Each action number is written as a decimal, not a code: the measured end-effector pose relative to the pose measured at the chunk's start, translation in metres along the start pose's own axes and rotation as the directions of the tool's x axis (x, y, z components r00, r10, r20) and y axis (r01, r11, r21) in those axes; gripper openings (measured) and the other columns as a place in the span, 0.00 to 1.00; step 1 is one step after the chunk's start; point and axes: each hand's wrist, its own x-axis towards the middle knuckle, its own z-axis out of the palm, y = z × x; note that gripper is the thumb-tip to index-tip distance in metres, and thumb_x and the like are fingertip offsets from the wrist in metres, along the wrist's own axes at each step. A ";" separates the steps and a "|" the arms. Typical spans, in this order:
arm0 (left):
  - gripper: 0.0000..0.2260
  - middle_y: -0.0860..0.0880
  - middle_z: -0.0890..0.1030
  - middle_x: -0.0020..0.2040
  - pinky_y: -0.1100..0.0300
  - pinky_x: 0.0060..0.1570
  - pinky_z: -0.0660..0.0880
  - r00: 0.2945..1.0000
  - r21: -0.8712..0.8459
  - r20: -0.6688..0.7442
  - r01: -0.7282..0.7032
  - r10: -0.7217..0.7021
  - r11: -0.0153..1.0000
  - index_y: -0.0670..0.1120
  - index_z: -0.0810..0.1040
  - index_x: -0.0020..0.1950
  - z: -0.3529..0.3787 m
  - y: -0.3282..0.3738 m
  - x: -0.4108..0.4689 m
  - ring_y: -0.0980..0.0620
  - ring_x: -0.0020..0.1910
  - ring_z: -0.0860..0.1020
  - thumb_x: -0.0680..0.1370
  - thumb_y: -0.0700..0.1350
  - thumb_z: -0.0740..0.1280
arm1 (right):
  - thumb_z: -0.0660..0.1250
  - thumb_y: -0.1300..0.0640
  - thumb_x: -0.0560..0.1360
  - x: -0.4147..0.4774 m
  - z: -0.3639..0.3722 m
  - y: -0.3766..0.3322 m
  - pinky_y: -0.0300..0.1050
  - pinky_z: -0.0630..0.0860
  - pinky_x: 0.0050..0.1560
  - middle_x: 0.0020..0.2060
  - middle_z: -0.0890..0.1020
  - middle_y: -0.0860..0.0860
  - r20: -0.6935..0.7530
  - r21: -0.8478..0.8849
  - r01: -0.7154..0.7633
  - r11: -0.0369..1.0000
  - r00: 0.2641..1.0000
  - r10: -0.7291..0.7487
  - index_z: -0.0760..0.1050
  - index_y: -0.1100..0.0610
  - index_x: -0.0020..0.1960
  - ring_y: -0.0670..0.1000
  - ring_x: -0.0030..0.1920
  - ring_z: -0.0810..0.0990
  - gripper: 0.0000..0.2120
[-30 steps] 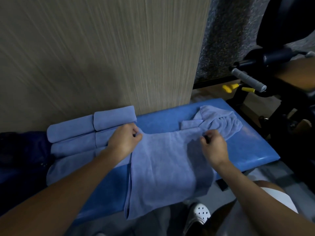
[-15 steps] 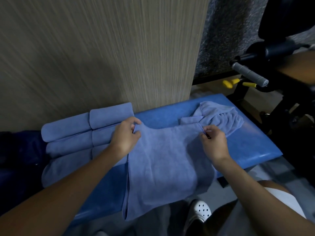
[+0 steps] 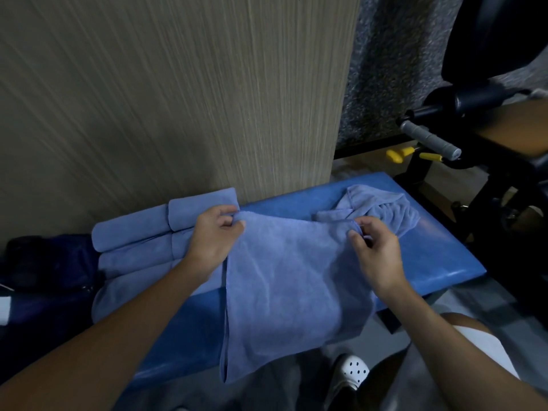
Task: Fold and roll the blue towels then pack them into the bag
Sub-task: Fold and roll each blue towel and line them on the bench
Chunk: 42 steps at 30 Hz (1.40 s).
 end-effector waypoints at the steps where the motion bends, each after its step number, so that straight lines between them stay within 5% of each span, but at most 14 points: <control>1: 0.10 0.47 0.82 0.44 0.67 0.44 0.76 1.000 -0.014 0.001 -0.001 0.001 1.000 0.45 0.77 0.57 -0.001 0.002 -0.002 0.56 0.42 0.79 0.77 0.38 0.70 | 0.66 0.64 0.77 0.000 -0.001 -0.002 0.38 0.73 0.44 0.38 0.80 0.44 -0.012 0.001 0.009 1.000 1.000 -0.009 0.76 0.50 0.45 0.44 0.39 0.75 0.09; 4: 0.06 0.46 0.82 0.41 0.66 0.40 0.77 1.000 -0.013 0.011 -0.017 0.018 1.000 0.46 0.78 0.52 -0.009 0.011 -0.008 0.55 0.39 0.79 0.77 0.37 0.70 | 0.65 0.67 0.76 0.000 -0.007 -0.009 0.33 0.72 0.43 0.36 0.79 0.39 -0.060 0.024 0.011 1.000 0.998 -0.009 0.74 0.47 0.41 0.40 0.38 0.75 0.15; 9: 0.09 0.47 0.80 0.38 0.73 0.34 0.73 0.999 0.035 0.014 -0.049 0.049 0.998 0.47 0.76 0.44 -0.025 0.028 -0.015 0.56 0.36 0.77 0.75 0.34 0.70 | 0.65 0.68 0.73 -0.002 -0.022 -0.019 0.39 0.70 0.33 0.33 0.77 0.43 -0.090 0.036 -0.032 0.999 0.995 0.035 0.74 0.50 0.37 0.45 0.34 0.73 0.15; 17: 0.08 0.52 0.82 0.39 0.75 0.37 0.73 0.991 0.015 0.092 -0.094 0.092 0.995 0.47 0.81 0.42 -0.056 0.060 -0.046 0.66 0.34 0.79 0.75 0.33 0.71 | 0.71 0.61 0.74 -0.018 -0.047 -0.063 0.34 0.73 0.38 0.33 0.83 0.47 -0.061 0.028 -0.026 0.999 0.998 0.028 0.80 0.54 0.37 0.41 0.35 0.76 0.07; 25: 0.09 0.59 0.83 0.31 0.73 0.39 0.75 0.976 -0.017 0.137 -0.166 0.167 0.986 0.43 0.82 0.44 -0.089 0.088 -0.070 0.65 0.34 0.79 0.74 0.29 0.70 | 0.68 0.65 0.75 -0.032 -0.064 -0.106 0.46 0.78 0.39 0.34 0.82 0.51 -0.058 0.048 0.004 0.999 0.998 -0.001 0.80 0.60 0.41 0.45 0.34 0.78 0.05; 28: 0.11 0.58 0.84 0.34 0.73 0.41 0.76 0.970 0.014 0.169 -0.182 0.177 0.983 0.45 0.82 0.46 -0.098 0.095 -0.076 0.65 0.37 0.79 0.74 0.29 0.69 | 0.68 0.65 0.75 -0.034 -0.066 -0.113 0.44 0.78 0.36 0.33 0.82 0.52 -0.060 0.053 -0.001 0.999 0.998 0.004 0.80 0.59 0.40 0.47 0.35 0.79 0.06; 32: 0.12 0.43 0.84 0.49 0.61 0.51 0.77 0.955 0.013 0.199 -0.229 0.222 0.973 0.41 0.81 0.56 -0.108 0.100 -0.083 0.53 0.48 0.79 0.76 0.30 0.68 | 0.68 0.64 0.76 -0.032 -0.070 -0.118 0.36 0.74 0.29 0.31 0.80 0.51 -0.089 0.080 -0.009 0.997 0.996 0.016 0.79 0.56 0.39 0.45 0.33 0.75 0.08; 38: 0.16 0.61 0.85 0.43 0.69 0.50 0.76 0.905 0.039 0.259 -0.359 0.338 0.932 0.50 0.82 0.50 -0.108 0.109 -0.087 0.61 0.46 0.81 0.76 0.29 0.67 | 0.68 0.63 0.76 -0.028 -0.076 -0.120 0.43 0.73 0.35 0.34 0.80 0.54 -0.090 0.074 -0.030 0.997 0.995 0.037 0.80 0.58 0.42 0.49 0.35 0.75 0.05; 42: 0.18 0.55 0.85 0.49 0.60 0.55 0.77 0.888 0.036 0.261 -0.401 0.379 0.915 0.53 0.82 0.53 -0.106 0.112 -0.089 0.52 0.51 0.83 0.77 0.30 0.66 | 0.67 0.63 0.76 -0.029 -0.080 -0.125 0.44 0.72 0.36 0.34 0.79 0.52 -0.093 0.051 -0.022 0.998 0.995 0.027 0.80 0.58 0.42 0.47 0.36 0.74 0.05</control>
